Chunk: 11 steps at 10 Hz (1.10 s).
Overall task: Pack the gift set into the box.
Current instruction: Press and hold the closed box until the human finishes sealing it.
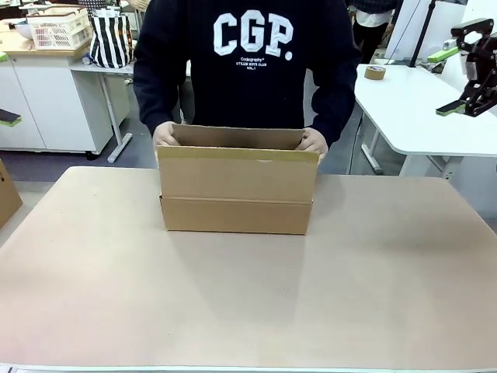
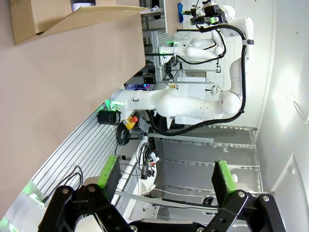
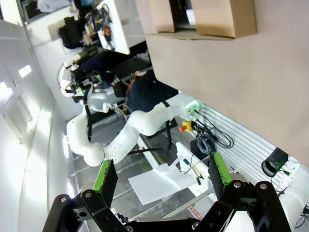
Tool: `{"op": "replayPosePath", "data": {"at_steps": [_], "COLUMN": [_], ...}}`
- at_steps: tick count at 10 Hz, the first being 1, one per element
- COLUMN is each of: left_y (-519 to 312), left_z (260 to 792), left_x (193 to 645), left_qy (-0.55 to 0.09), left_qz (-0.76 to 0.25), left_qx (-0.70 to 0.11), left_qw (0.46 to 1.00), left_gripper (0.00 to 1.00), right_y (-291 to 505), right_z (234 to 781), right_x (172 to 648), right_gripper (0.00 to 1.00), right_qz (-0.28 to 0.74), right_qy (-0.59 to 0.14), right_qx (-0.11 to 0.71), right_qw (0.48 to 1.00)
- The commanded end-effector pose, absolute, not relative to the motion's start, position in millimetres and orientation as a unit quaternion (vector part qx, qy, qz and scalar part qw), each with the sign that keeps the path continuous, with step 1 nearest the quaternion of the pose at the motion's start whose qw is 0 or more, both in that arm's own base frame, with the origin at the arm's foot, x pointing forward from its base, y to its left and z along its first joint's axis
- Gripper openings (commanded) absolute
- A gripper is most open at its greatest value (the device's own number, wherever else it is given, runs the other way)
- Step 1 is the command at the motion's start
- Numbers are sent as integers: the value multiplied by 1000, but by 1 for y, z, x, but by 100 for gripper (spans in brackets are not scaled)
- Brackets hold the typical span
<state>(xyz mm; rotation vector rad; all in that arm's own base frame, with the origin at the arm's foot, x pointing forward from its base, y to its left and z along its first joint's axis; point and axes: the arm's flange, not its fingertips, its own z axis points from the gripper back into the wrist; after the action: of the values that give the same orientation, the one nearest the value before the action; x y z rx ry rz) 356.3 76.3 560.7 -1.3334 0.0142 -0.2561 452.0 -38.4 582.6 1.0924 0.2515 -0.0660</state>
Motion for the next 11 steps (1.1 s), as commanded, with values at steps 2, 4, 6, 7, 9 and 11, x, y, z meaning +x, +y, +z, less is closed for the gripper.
{"op": "replayPosePath", "data": {"at_steps": [2,4,6,7,9,11], "left_y": [76,76,76,76,76,76], "left_z": [562,562,562,562,562,562], "left_x": [355,355,355,355,355,355], "left_qy": [7,7,7,7,7,7], "left_qz": [-117,-117,-117,-117,-117,-117], "left_qx": [-616,-616,-616,-616,-616,-616], "left_qw": [779,779,779,779,779,779], "left_gripper": [100,100,100,100,100,100], "right_y": [-38,-38,-38,-38,-38,-38], "right_z": [584,584,584,584,584,584], "right_x": [452,452,452,452,452,452], "right_gripper": [100,100,100,100,100,100], "right_qz": [-40,-40,-40,-40,-40,-40], "right_qy": [118,118,118,118,118,118], "right_qx": [510,510,510,510,510,510], "right_qw": [851,851,851,851,851,851]}}
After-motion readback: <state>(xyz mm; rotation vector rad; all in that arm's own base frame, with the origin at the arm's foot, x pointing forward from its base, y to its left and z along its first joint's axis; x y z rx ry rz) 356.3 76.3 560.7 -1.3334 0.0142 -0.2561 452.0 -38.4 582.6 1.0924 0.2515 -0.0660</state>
